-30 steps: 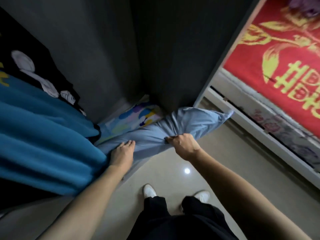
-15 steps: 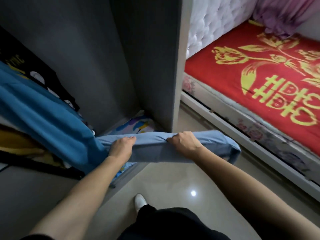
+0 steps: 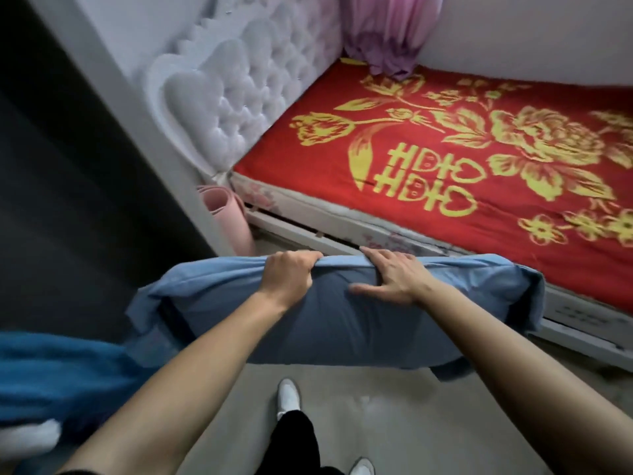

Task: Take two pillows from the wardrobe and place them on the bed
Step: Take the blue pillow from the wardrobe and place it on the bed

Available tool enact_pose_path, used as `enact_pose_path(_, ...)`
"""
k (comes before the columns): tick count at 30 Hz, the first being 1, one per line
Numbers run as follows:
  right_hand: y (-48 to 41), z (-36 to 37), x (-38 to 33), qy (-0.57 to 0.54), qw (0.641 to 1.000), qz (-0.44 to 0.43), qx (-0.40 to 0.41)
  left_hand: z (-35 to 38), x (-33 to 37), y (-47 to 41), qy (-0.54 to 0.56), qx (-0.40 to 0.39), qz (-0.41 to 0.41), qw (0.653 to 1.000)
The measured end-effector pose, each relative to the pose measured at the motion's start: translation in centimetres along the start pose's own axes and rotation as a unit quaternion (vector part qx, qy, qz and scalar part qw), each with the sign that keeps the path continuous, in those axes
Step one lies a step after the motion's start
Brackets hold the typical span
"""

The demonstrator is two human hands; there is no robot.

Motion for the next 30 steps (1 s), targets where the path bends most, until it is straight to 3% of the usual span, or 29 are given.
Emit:
enact_pose_path(2, -2.2, -1.5, 1.9, 0.006, 1.000, 0.016, -0.006, -0.4, 0.0, -3.7, -0.012, 0.011, 0.024, 1.000)
enact_pose_path(6, -8.1, -5.1, 3.1, 0.030, 0.993, 0.059, 0.097, -1.2, -2.8, -10.2, -0.003, 0.055, 0.051, 0.997)
enact_pose_path(11, -17.3, -10.6, 0.9, -0.007, 0.976, 0.069, 0.206, -3.1, -10.2, -18.6, 0.032, 0.102, 0.036, 0.994)
enact_pose_path(16, -26.6, -17.9, -0.9, 0.008, 0.967, 0.069, 0.244, -4.4, -18.2, -25.5, 0.029, 0.129, 0.022, 0.991)
enact_pose_path(18, -29.6, -20.1, -1.3, 0.003, 0.962, 0.065, 0.265, -3.3, -21.3, -28.2, 0.024, 0.087, 0.019, 0.996)
enact_pose_path(21, -33.4, -22.5, -1.6, -0.034, 0.957, 0.044, 0.286, -0.4, -24.6, -31.7, 0.033, -0.063, -0.004, 0.997)
enact_pose_path(23, -35.8, -23.9, -1.6, -0.058, 0.951, 0.027, 0.303, 0.8, -26.4, -34.4, 0.029, -0.097, 0.005, 0.995)
enact_pose_path(30, -46.7, -29.2, 2.5, -0.104, 0.930, 0.024, 0.352, 0.7, -29.9, -48.0, -0.003, 0.032, 0.035, 0.999)
Point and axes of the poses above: each hand's wrist, its own y-axis away from the middle knuckle, its own z-axis out of the palm, x = y × z, the point moved 7 cm from there along -y, towards the middle knuckle, and after that the axes turned 13 degrees about z, right-handed, at the moved point
